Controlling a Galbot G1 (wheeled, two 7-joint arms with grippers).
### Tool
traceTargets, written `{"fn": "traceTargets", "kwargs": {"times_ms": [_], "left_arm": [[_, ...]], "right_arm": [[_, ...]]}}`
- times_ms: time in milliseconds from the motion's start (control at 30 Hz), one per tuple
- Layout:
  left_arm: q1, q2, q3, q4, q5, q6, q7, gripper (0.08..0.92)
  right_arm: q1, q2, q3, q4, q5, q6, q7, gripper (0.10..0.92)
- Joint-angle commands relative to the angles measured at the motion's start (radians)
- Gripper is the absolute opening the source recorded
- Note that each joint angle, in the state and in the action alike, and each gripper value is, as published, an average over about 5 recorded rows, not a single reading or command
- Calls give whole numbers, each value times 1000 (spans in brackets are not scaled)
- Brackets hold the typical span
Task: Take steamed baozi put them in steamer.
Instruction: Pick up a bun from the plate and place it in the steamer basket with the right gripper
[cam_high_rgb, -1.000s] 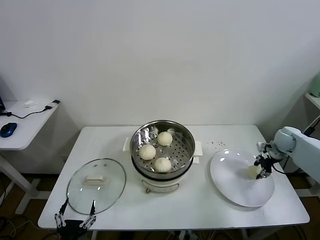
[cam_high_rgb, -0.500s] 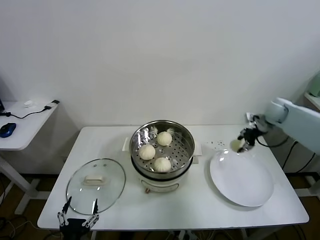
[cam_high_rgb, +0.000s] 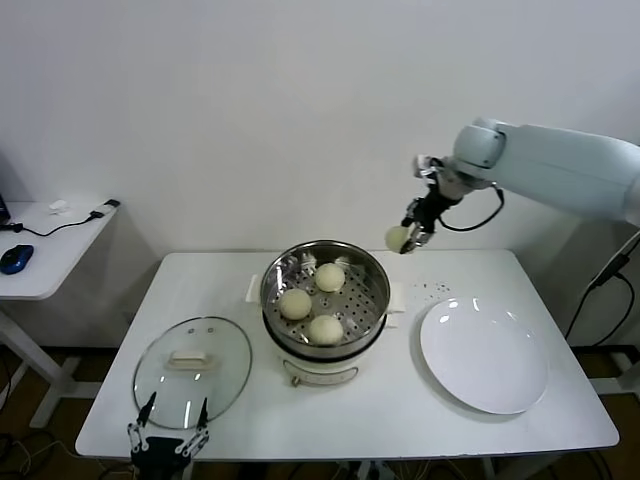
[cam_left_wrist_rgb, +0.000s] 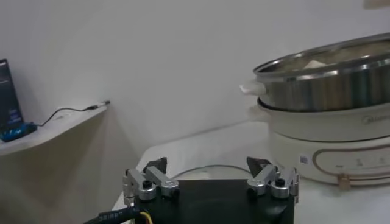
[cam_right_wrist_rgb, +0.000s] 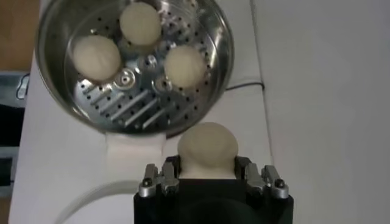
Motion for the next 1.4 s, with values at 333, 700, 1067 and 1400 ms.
{"fn": "traceTargets", "kwargs": {"times_ms": [333,700,1067,1400], "left_arm": [[-13,10,-11,34,-13,-10,1,823],[-28,16,-16,58,-19,-7,2,823],[-38,19,-17,66,-20,-4,3,823],[-38,20,-19,60,-17,-2,3,823]], "right_arm": [[-24,285,-162,58,120,-60,83,579],[-79,268,-182,80,86,-71,106,579],[-95,264,-175,79,83,-82,125,600],[-49,227,-147,92,79,-77,88,813]]}}
